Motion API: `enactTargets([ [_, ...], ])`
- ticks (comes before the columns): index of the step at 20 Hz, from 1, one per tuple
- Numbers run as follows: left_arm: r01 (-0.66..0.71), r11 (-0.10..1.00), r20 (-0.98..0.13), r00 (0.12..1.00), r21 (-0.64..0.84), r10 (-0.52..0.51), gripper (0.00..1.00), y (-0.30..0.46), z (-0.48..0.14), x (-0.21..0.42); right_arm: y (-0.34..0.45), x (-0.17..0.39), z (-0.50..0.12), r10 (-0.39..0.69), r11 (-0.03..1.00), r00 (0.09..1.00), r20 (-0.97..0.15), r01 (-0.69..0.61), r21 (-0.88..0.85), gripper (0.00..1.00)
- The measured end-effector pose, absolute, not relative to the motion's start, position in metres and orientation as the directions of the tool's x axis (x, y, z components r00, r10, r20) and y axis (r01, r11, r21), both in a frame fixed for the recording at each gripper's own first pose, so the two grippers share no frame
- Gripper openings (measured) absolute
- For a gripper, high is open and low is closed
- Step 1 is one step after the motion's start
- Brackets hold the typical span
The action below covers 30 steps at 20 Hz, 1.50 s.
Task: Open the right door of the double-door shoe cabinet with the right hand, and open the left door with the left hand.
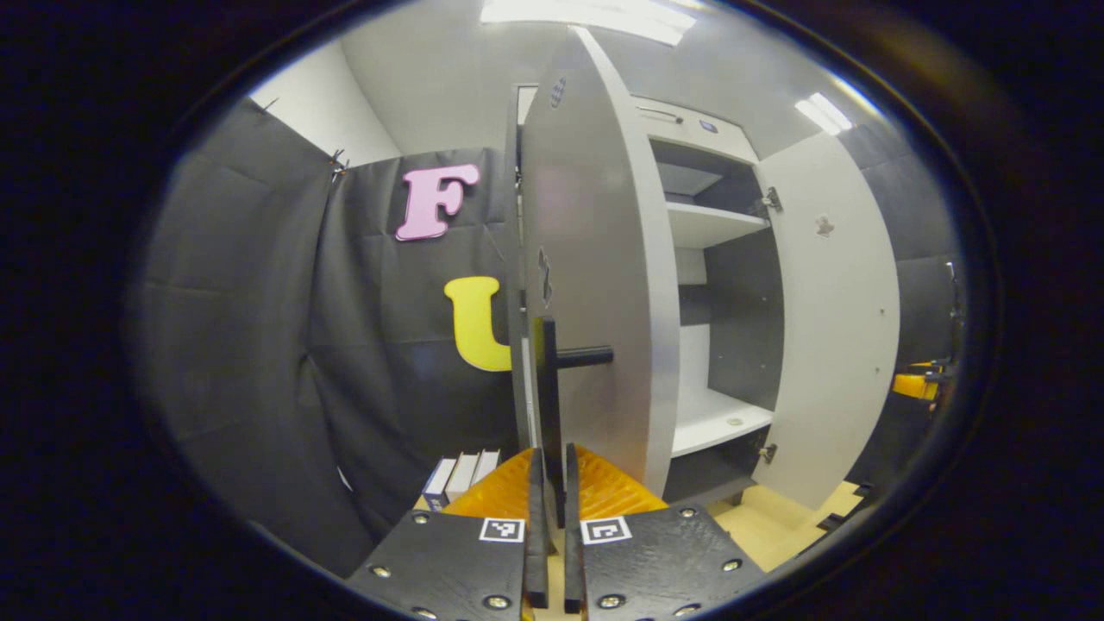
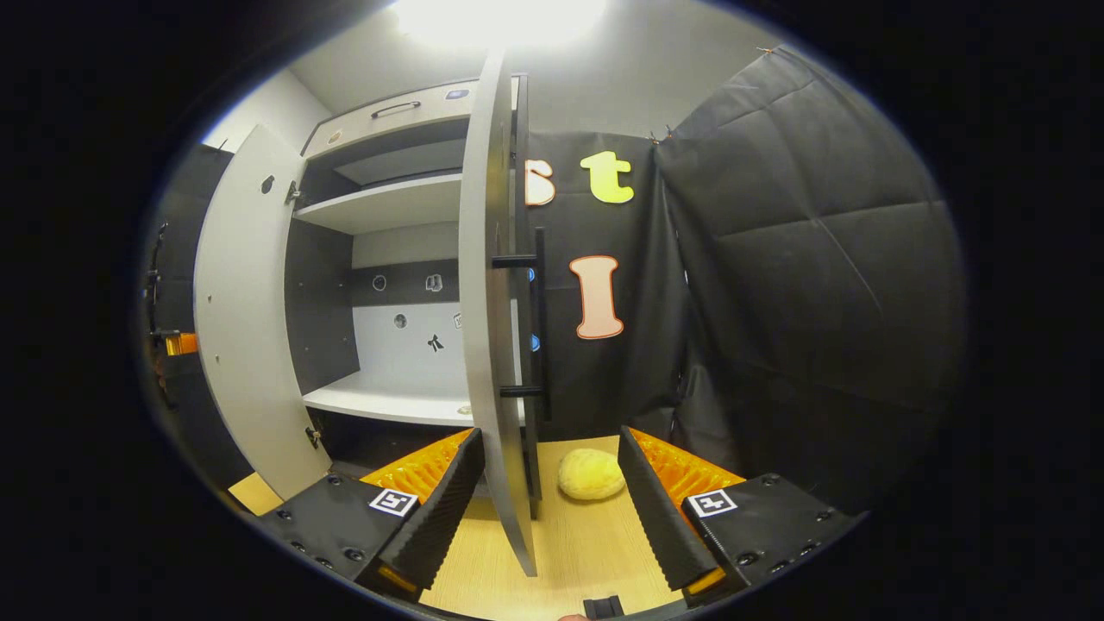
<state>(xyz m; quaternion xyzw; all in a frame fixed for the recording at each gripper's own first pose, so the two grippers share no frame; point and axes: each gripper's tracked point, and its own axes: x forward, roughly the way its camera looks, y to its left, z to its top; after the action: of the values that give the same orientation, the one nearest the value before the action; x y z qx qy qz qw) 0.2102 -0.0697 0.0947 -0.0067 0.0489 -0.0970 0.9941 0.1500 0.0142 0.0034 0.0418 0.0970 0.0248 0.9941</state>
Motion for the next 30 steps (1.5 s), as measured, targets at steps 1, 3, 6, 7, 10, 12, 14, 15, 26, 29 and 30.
enactTargets([
  [1, 0.155, 0.988, -0.096, 0.983, -0.006, -0.155, 0.08, -0.062, 0.098, 0.210, 0.015, 0.149, 0.004, 0.055, 0.995, 0.980, -0.192, -0.039, 0.087, 0.97],
  [3, 0.104, 0.995, -0.092, 0.990, -0.008, -0.104, 0.04, -0.034, 0.093, 0.214, 0.016, 0.149, 0.005, 0.052, 0.996, 0.980, -0.193, -0.036, 0.084, 0.97],
  [6, 0.150, 0.981, -0.064, 0.985, -0.122, -0.159, 0.04, -0.035, 0.097, 0.209, 0.016, 0.152, 0.007, 0.048, 0.996, 0.981, -0.186, -0.033, 0.081, 0.97],
  [7, 0.147, 0.983, -0.065, 0.986, -0.112, -0.155, 0.04, -0.034, 0.095, 0.210, 0.019, 0.150, 0.009, 0.046, 0.996, 0.982, -0.182, -0.032, 0.082, 0.97],
  [10, 0.135, 0.989, -0.063, 0.988, -0.060, -0.138, 0.00, -0.033, 0.094, 0.211, 0.019, 0.149, 0.009, 0.046, 0.996, 0.983, -0.178, -0.032, 0.082, 0.97],
  [12, 0.126, 0.991, -0.061, 0.990, -0.044, -0.129, 0.04, -0.032, 0.095, 0.211, 0.017, 0.148, 0.010, 0.042, 0.997, 0.983, -0.177, -0.029, 0.076, 0.98],
  [14, 0.128, 0.991, -0.060, 0.990, -0.048, -0.131, 0.00, -0.034, 0.095, 0.211, 0.016, 0.148, 0.010, 0.042, 0.997, 0.983, -0.178, -0.028, 0.078, 0.98],
  [15, 0.130, 0.990, -0.058, 0.989, -0.055, -0.133, 0.03, -0.034, 0.096, 0.211, 0.016, 0.147, 0.010, 0.042, 0.996, 0.983, -0.180, -0.028, 0.079, 0.98],
  [26, -0.100, 0.992, -0.041, 0.994, -0.082, 0.097, 0.87, 0.002, 0.092, 0.183, 0.003, 0.153, 0.014, 0.095, 0.995, 0.984, -0.154, -0.088, 0.053, 0.98],
  [29, -0.109, 0.991, 0.001, 0.994, -0.083, 0.109, 0.89, -0.013, 0.101, 0.159, -0.005, 0.158, 0.016, 0.126, 0.991, 0.983, -0.136, -0.118, 0.067, 0.97],
  [30, -0.114, 0.991, 0.016, 0.993, -0.067, 0.115, 0.89, -0.019, 0.103, 0.150, -0.007, 0.158, 0.017, 0.138, 0.989, 0.982, -0.126, -0.129, 0.074, 0.97],
])
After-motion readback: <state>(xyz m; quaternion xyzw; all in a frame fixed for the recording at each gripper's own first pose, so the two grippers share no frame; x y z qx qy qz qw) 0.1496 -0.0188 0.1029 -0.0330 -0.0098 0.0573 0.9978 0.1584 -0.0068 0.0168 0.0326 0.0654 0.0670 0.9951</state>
